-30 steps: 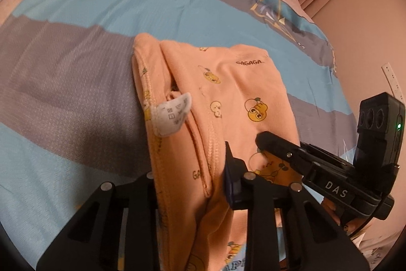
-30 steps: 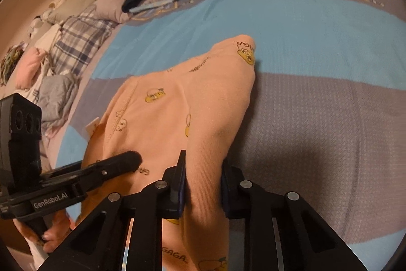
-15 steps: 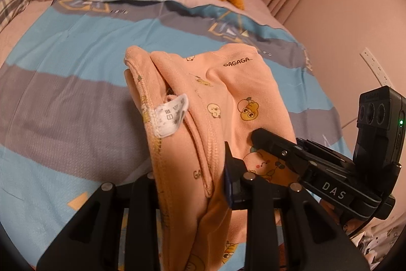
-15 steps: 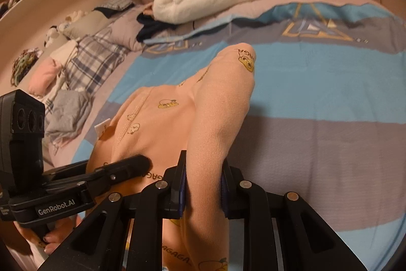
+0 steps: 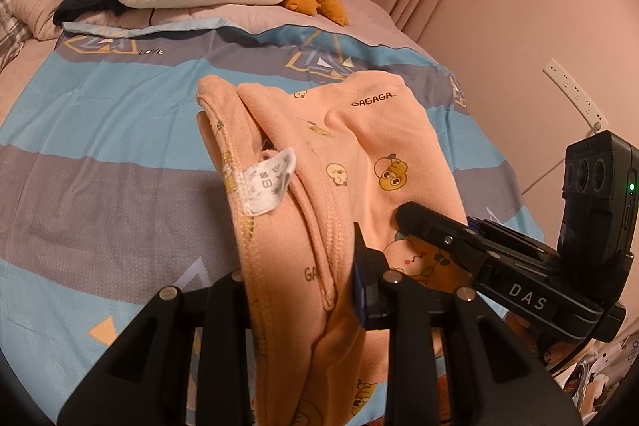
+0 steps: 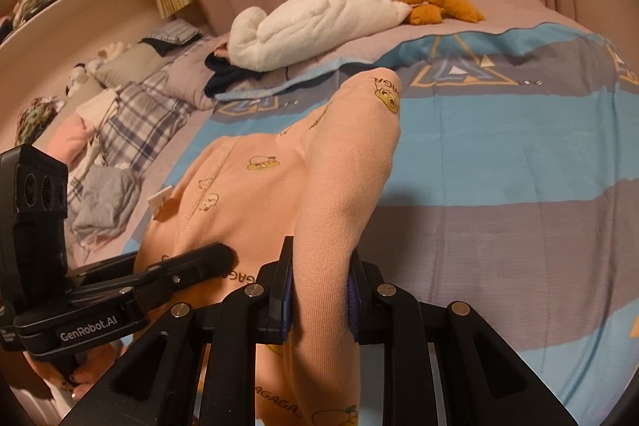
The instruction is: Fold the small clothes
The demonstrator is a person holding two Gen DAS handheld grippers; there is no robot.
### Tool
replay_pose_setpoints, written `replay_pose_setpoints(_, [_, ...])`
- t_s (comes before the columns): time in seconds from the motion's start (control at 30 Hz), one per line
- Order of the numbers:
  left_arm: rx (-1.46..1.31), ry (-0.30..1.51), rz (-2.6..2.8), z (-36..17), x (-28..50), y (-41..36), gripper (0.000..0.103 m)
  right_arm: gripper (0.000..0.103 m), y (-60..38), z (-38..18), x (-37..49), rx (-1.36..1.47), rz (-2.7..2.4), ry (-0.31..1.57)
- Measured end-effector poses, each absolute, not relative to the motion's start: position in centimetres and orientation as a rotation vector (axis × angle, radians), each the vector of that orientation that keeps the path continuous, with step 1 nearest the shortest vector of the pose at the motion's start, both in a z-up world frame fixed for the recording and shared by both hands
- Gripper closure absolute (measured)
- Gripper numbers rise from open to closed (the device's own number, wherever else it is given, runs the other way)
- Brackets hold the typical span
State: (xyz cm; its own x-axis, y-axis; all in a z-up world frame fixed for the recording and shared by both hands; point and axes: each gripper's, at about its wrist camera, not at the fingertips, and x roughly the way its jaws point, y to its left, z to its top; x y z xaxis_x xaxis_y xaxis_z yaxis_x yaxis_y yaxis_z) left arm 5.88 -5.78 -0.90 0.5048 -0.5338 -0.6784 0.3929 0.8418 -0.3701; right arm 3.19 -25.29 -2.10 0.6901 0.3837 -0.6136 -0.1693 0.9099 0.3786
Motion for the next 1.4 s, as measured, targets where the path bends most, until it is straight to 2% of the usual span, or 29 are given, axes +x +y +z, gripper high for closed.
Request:
replay_pose_setpoints(0.7, [-0.113, 0.855, -0.565, -1.1, 5.8, -8.5, 0.075, 0.08, -27.2, -2.9, 3.0, 0.323, 0.267, 0.741])
replay_pose_setpoints(1.4, [-0.15, 1.021, -0.485, -8.8, 10.8, -7.9, 0.074, 0.08, -25.7, -9.6, 7.6, 0.351, 0.253, 0.919])
